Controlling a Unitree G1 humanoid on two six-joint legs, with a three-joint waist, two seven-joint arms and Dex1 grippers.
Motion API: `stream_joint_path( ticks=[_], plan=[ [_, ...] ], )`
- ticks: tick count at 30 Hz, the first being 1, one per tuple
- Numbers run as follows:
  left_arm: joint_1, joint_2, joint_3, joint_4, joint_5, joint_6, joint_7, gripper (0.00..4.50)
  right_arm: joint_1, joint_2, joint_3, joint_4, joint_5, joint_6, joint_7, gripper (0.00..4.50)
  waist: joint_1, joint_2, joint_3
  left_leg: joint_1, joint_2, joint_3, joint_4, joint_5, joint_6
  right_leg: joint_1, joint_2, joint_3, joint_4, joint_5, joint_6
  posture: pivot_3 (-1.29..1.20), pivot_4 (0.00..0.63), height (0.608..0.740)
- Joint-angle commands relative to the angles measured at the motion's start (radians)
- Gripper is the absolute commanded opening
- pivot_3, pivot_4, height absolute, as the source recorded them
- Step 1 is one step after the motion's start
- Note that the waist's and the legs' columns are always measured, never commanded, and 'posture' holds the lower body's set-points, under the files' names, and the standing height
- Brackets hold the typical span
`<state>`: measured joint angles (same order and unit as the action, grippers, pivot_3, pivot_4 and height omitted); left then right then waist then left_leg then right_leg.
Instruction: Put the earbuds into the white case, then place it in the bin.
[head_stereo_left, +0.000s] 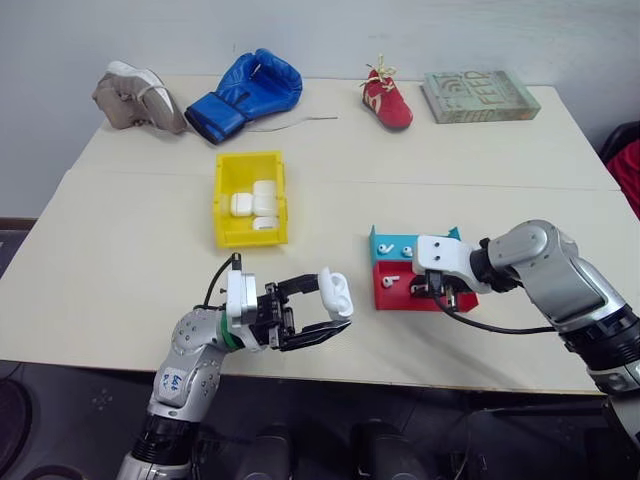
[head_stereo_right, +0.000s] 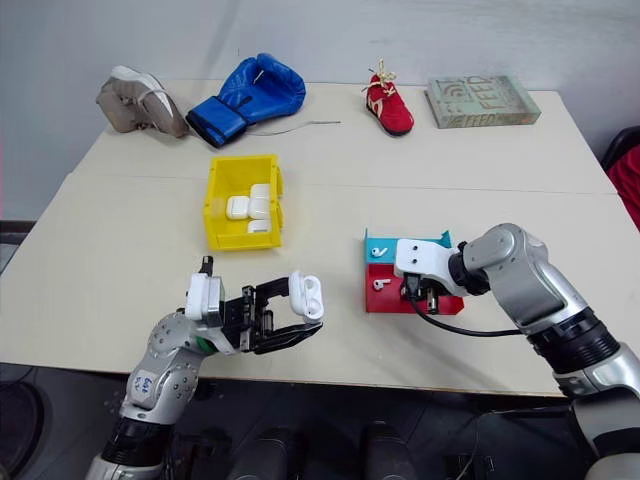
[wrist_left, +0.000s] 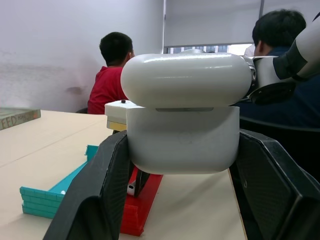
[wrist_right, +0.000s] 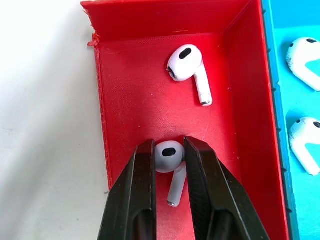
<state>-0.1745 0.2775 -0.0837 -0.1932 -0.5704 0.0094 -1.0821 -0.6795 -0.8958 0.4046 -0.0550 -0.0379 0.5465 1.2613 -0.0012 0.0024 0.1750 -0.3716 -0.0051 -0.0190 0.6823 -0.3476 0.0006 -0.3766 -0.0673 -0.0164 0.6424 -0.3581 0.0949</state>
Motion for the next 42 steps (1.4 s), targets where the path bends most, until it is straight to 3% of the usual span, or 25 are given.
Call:
stream_joint_path(
  ticks=[1,8,11,15,18,22,42],
  plan=[
    [-0.035,-0.036,0.012,-0.039,-0.029,-0.028,0.026,2.78,0.023,-0.025,-0.074,-0.055,0.054,0.015,0.025,0.4,0.002,0.0,0.0,0.0,0.0,0.0,0.0,0.0,0.0,0.0,0.0,0.0,0.0,0.0,0.0,0.0,0.15,0.74],
    [-0.092,-0.084,-0.012,-0.027,-0.04,-0.036,0.019,2.78,0.187,0.016,-0.478,-0.191,0.433,-0.006,0.065,0.4,0.005,0.0,0.0,-0.001,0.0,0.0,0.0,0.0,0.0,0.0,0.0,-0.001,0.0,0.0,0.0,0.0,0.15,0.74],
    [-0.103,-0.093,-0.026,-0.01,-0.05,-0.028,0.0,2.78,0.255,0.125,-0.685,-0.27,0.713,0.046,0.03,0.4,0.003,-0.001,0.0,0.0,0.0,0.0,0.0,0.0,0.0,0.001,0.0,-0.002,0.0,0.0,0.0,0.0,0.15,0.74],
    [-0.122,-0.106,-0.033,0.002,-0.083,0.0,-0.03,2.78,0.296,0.314,-0.802,-0.399,0.93,0.022,-0.163,0.4,-0.001,-0.001,0.001,0.0,0.0,0.0,0.0,0.0,0.0,0.001,0.001,-0.001,0.002,0.0,0.0,0.0,0.15,0.74],
    [-0.14,-0.112,-0.044,0.006,-0.09,0.011,-0.05,2.78,0.304,0.425,-0.766,-0.503,1.02,0.009,-0.278,0.4,0.0,-0.001,0.001,0.001,0.0,0.0,0.001,0.0,-0.001,0.001,0.001,0.0,0.002,0.0,0.0,0.0,0.15,0.74],
    [-0.166,-0.114,-0.047,0.008,-0.103,0.035,-0.059,2.78,0.33,0.481,-0.675,-0.564,1.048,0.006,-0.335,0.4,0.0,-0.001,0.0,0.001,0.0,0.0,0.0,0.0,0.0,0.001,0.001,0.0,0.002,0.0,0.0,0.0,0.15,0.74],
    [-0.184,-0.115,-0.033,-0.023,-0.119,0.073,-0.039,2.78,0.378,0.487,-0.519,-0.499,0.947,-0.15,-0.296,0.4,0.0,-0.001,0.0,0.001,0.0,0.0,0.0,0.0,0.0,0.001,0.001,0.0,0.002,0.0,0.0,0.0,0.15,0.74]
  ],
)
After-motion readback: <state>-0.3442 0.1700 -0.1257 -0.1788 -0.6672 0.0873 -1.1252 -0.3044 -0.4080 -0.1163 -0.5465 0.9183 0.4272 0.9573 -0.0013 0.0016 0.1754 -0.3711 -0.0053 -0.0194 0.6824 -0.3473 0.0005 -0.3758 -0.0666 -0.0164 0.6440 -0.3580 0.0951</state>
